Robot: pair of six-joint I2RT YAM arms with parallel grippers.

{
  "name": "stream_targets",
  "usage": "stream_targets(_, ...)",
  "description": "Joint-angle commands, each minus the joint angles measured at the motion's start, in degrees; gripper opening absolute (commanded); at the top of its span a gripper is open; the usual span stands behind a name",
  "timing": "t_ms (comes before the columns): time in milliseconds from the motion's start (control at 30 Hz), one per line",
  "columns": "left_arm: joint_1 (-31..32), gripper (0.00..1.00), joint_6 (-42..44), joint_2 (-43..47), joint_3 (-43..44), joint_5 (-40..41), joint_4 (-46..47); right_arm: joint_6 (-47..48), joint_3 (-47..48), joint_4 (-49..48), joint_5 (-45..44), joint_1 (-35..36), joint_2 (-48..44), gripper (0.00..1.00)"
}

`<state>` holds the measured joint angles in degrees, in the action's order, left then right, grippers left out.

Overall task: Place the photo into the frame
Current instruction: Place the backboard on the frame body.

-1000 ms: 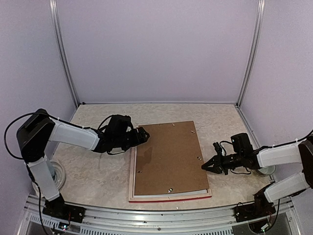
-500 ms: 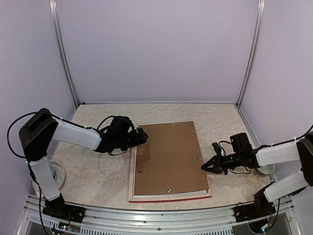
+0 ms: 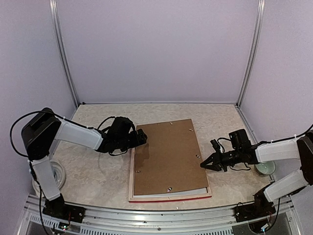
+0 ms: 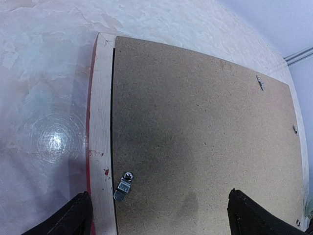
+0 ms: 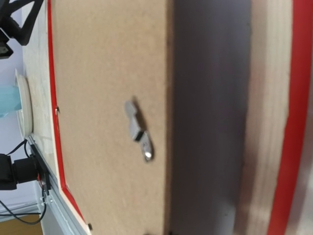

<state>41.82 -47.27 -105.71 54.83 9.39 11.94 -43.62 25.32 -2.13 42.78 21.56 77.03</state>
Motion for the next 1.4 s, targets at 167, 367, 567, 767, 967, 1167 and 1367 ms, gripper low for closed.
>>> stream_targets(167, -0.34, 0.95, 0.89, -0.81, 1.42, 0.98, -0.17, -2.72, 0.53, 0.32, 2.88, -0.64, -0.04, 0.00)
stream_targets(367, -0.43, 0.95, 0.95, -0.83, 1.34, 1.15, -0.17, -3.27, 0.57, 0.34, 5.60, -1.53, -0.25, 0.00)
stream_targets(567, -0.60, 0.95, 0.78, -1.02, 1.40, 1.29, -0.01, -2.86, 0.37, 1.71, 6.69, -2.00, -1.27, 0.00)
stream_targets(767, -0.92, 0.96, 0.32, -0.57, 0.83, 1.39, 1.10, -3.65, -0.09, 1.45, 8.72, -2.78, -2.98, 0.00)
stream_targets(967, -2.28, 0.98, -1.64, 1.78, -3.14, -0.14, 6.95, -3.54, 0.20, 3.18, 9.32, -3.18, -4.83, 0.00)
stream_targets(1167, -2.45, 0.99, -1.02, 3.12, -3.24, 0.06, 7.44, -4.19, -0.42, 3.27, 10.26, -3.17, -6.63, 0.00)
stream_targets(1367, -2.54, 0.99, -1.50, 3.74, -2.94, 0.62, 7.74, -7.86, -2.38, -1.63, 13.57, -3.15, -7.61, 0.00)
